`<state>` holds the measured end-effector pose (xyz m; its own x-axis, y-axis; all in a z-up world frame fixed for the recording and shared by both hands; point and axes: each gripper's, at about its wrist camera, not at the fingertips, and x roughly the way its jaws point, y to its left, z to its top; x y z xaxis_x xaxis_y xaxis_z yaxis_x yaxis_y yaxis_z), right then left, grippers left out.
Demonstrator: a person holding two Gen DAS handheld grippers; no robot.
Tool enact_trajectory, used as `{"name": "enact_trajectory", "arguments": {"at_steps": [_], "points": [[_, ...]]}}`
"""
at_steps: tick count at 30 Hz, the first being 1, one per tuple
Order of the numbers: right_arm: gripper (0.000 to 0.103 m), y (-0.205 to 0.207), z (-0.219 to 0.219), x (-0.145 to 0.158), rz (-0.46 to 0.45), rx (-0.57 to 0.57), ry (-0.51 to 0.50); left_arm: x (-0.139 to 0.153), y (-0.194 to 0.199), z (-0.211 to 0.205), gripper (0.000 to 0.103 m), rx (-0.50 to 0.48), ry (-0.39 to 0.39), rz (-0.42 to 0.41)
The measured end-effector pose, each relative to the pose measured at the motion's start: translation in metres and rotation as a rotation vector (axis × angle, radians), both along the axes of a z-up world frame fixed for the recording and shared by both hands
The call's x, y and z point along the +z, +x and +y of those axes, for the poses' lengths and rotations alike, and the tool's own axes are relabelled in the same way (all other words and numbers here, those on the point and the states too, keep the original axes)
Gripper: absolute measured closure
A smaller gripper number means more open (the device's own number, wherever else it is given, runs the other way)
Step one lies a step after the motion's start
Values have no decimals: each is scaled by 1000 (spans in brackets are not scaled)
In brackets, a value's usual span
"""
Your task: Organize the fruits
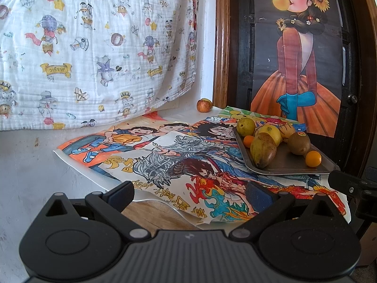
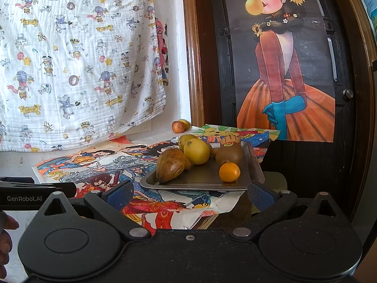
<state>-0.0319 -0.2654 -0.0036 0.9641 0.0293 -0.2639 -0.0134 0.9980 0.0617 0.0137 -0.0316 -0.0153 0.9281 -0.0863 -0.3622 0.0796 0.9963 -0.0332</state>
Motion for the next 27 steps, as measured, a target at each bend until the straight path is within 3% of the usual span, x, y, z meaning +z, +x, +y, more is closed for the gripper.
{"name": "enact_trajectory", "arguments": {"at_steps": [27], "points": [[0,-5,2,-5,7,5,-4,0,-5,0,0,-1,-4,10]]}}
